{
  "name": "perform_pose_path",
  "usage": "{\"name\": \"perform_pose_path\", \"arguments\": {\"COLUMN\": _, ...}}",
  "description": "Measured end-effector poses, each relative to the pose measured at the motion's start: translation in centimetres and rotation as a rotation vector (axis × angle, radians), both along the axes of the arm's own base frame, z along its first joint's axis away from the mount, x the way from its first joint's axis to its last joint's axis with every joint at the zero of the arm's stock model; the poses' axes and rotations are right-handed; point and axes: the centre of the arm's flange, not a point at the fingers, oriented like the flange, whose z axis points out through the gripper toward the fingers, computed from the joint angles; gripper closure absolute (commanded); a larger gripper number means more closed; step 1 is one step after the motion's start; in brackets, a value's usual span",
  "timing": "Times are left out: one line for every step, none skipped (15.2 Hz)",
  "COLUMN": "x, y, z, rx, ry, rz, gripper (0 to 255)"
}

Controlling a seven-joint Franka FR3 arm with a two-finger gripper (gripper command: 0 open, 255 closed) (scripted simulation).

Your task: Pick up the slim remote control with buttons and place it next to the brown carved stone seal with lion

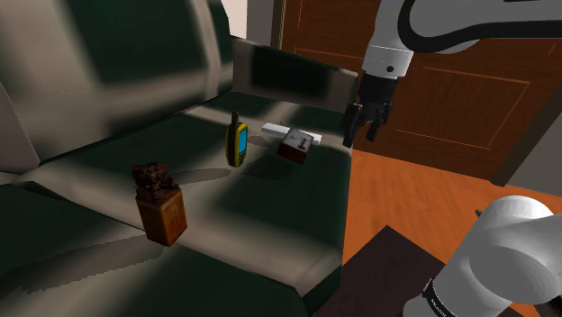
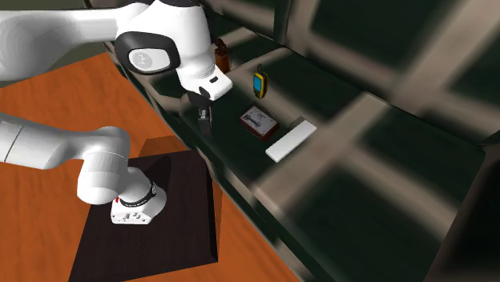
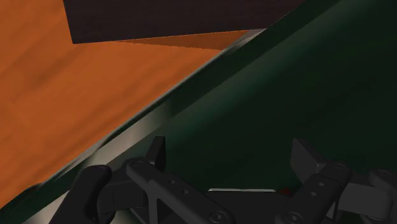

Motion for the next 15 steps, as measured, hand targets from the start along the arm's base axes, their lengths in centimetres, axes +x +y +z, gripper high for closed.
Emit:
{"name": "perform_pose_path", "arguments": {"x": 0.0, "y": 0.0, "z": 0.0, "rx": 0.000, "ry": 0.000, "rz": 0.000, "gripper": 0}}
{"name": "perform_pose_path", "arguments": {"x": 0.6, "y": -0.3, "z": 0.0, "rx": 0.000, "ry": 0.000, "rz": 0.010, "gripper": 0}}
{"name": "perform_pose_path", "arguments": {"x": 1.4, "y": -0.4, "z": -0.2, "rx": 0.001, "ry": 0.000, "rz": 0.025, "gripper": 0}}
{"name": "perform_pose_path", "arguments": {"x": 2.3, "y": -0.7, "z": -0.3, "rx": 0.001, "ry": 0.001, "rz": 0.043, "gripper": 0}}
{"name": "perform_pose_path", "arguments": {"x": 3.9, "y": -1.1, "z": -0.6, "rx": 0.002, "ry": 0.000, "rz": 0.063, "gripper": 0}}
{"name": "perform_pose_path", "arguments": {"x": 4.9, "y": -1.3, "z": -0.9, "rx": 0.002, "ry": 0.002, "rz": 0.083, "gripper": 0}}
{"name": "perform_pose_path", "arguments": {"x": 6.3, "y": -1.7, "z": -1.0, "rx": 0.003, "ry": 0.001, "rz": 0.104, "gripper": 0}}
{"name": "perform_pose_path", "arguments": {"x": 7.5, "y": -2.1, "z": -1.1, "rx": 0.003, "ry": 0.002, "rz": 0.124, "gripper": 0}}
{"name": "perform_pose_path", "arguments": {"x": 8.6, "y": -2.7, "z": -1.5, "rx": 0.004, "ry": 0.002, "rz": 0.145, "gripper": 0}}
{"name": "perform_pose_path", "arguments": {"x": 10.1, "y": -2.9, "z": -1.9, "rx": 0.005, "ry": 0.002, "rz": 0.166, "gripper": 0}}
{"name": "perform_pose_path", "arguments": {"x": 11.4, "y": -2.8, "z": -2.2, "rx": 0.005, "ry": 0.003, "rz": 0.188, "gripper": 0}}
{"name": "perform_pose_path", "arguments": {"x": 12.6, "y": -3.0, "z": -2.1, "rx": 0.005, "ry": 0.004, "rz": 0.209, "gripper": 0}}
{"name": "perform_pose_path", "arguments": {"x": 13.9, "y": -3.2, "z": -2.4, "rx": 0.006, "ry": 0.003, "rz": 0.230, "gripper": 0}}
{"name": "perform_pose_path", "arguments": {"x": 15.2, "y": -3.6, "z": -2.8, "rx": 0.006, "ry": 0.004, "rz": 0.251, "gripper": 0}}
{"name": "perform_pose_path", "arguments": {"x": 16.4, "y": -3.4, "z": -3.1, "rx": 0.007, "ry": 0.004, "rz": 0.272, "gripper": 0}}
